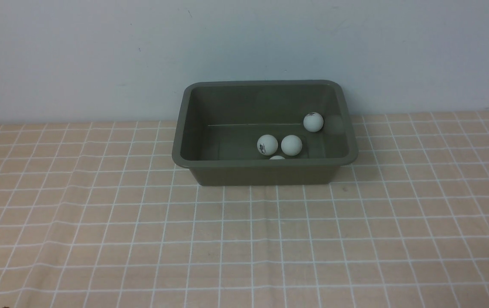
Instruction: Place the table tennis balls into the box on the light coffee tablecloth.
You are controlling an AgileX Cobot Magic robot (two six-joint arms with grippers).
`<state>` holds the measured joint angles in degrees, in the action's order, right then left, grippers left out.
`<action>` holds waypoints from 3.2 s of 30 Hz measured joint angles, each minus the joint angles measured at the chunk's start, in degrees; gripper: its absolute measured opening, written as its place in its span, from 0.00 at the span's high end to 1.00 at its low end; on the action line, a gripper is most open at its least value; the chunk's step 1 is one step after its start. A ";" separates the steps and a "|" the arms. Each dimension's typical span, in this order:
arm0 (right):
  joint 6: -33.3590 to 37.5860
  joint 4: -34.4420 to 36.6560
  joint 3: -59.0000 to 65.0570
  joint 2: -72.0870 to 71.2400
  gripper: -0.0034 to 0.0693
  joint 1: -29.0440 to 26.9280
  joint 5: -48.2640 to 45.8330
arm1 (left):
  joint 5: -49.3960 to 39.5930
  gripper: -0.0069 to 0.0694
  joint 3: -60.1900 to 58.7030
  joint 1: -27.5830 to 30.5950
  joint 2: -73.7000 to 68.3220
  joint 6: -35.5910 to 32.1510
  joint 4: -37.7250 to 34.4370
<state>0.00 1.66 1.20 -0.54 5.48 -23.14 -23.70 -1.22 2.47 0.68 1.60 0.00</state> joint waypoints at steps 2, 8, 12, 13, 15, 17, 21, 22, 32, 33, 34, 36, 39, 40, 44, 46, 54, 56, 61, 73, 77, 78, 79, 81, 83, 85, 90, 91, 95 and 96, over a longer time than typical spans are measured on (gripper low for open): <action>0.00 0.00 0.00 0.00 0.48 0.00 0.00 | 0.05 0.45 0.00 0.00 0.00 -0.67 0.00; 0.00 0.00 0.00 0.00 0.48 0.00 0.00 | 0.11 0.45 0.00 0.00 0.00 -3.45 0.00; 0.00 0.00 0.00 0.00 0.48 0.00 0.00 | 0.16 0.45 0.00 0.00 0.00 -3.79 -0.38; 0.00 0.00 0.00 0.00 0.48 0.00 0.00 | 0.16 0.45 0.00 0.00 0.00 -4.22 -0.64; 0.00 0.00 0.00 0.00 0.48 0.00 0.00 | 0.16 0.45 0.00 0.00 0.00 -4.60 -0.98; 0.00 0.00 0.00 0.00 0.48 0.00 0.00 | 0.21 0.45 0.00 0.00 0.00 -4.73 -1.19; 0.00 0.00 0.00 0.00 0.48 0.00 0.00 | 0.21 0.45 0.00 0.00 0.00 -4.77 -1.23; 0.00 0.00 0.00 0.00 0.48 0.00 0.00 | 0.21 0.45 0.00 0.00 0.00 -4.77 -1.23; 0.00 0.00 0.00 0.00 0.48 0.00 0.00 | 0.21 0.45 0.00 0.00 0.00 -4.77 -1.29; 0.00 0.00 0.00 0.00 0.48 0.00 0.00 | 0.21 0.45 0.00 0.00 0.00 -4.77 -1.29; 0.00 0.00 0.00 0.00 0.48 0.00 0.00 | 0.21 0.45 0.00 0.00 0.00 -4.77 -1.29; 0.00 0.00 0.00 0.00 0.48 0.00 0.00 | 0.26 0.45 0.00 0.00 0.00 -4.77 -1.29; 0.00 0.00 0.00 0.00 0.48 0.00 0.00 | 0.26 0.45 0.00 0.00 0.00 -4.77 -1.29; 0.00 0.00 0.00 0.00 0.48 0.00 0.00 | 0.26 0.45 0.00 0.00 0.00 -4.77 -1.32; 0.00 0.00 0.00 0.00 0.48 0.00 0.00 | 0.26 0.45 0.00 0.00 0.00 -4.77 -1.32; 0.00 0.00 0.00 0.00 0.48 0.00 0.00 | 0.26 0.45 0.00 0.00 0.00 -4.77 -1.32; 0.00 0.00 0.00 0.00 0.48 0.00 0.00 | 0.26 0.45 0.00 0.00 0.00 -4.77 -1.36; 0.00 0.00 0.00 0.00 0.48 0.00 0.00 | 0.26 0.45 0.00 0.00 0.00 -4.77 -1.36; 0.00 0.00 0.00 0.00 0.48 0.00 0.00 | 0.26 0.45 0.00 0.00 0.00 -4.77 -1.36; 0.00 0.00 0.00 0.00 0.48 0.00 0.00 | 0.26 0.45 0.00 0.00 0.00 -4.77 -1.36; 0.00 0.00 0.00 0.00 0.48 0.00 0.00 | 0.26 0.45 0.00 0.00 0.00 -4.77 -1.36; 0.00 0.00 0.00 0.00 0.48 0.00 0.00 | 0.26 0.45 0.00 0.00 0.00 -4.77 -1.36; 0.00 0.00 0.00 0.00 0.48 0.00 0.00 | 0.26 0.45 0.00 0.00 0.00 -4.77 -1.36; 0.00 0.00 0.00 0.00 0.48 0.00 0.00 | 0.26 0.45 0.00 0.00 0.00 -4.77 -1.36; 0.00 0.00 0.00 0.00 0.48 0.00 0.00 | 0.26 0.45 0.00 0.00 0.00 -4.77 -1.36; 0.00 0.00 0.00 0.00 0.48 0.00 0.00 | 0.26 0.45 0.00 0.00 0.00 -4.77 -1.36; 0.00 0.00 0.00 0.00 0.48 0.00 0.00 | 0.26 0.45 0.00 0.00 0.00 -4.77 -1.38; 0.00 0.00 0.00 0.00 0.48 0.00 0.00 | 0.26 0.45 0.00 0.00 0.00 -4.77 -1.38; 0.00 0.00 0.00 0.00 0.48 0.00 0.00 | 0.26 0.45 0.00 0.00 0.00 -4.77 -1.38; 0.00 0.00 0.00 0.00 0.48 0.00 0.00 | 0.26 0.45 0.00 0.00 0.00 -4.77 -1.38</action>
<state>0.00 1.66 1.20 -0.54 5.48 -23.14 -23.44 -1.22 2.47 0.68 -3.17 -1.38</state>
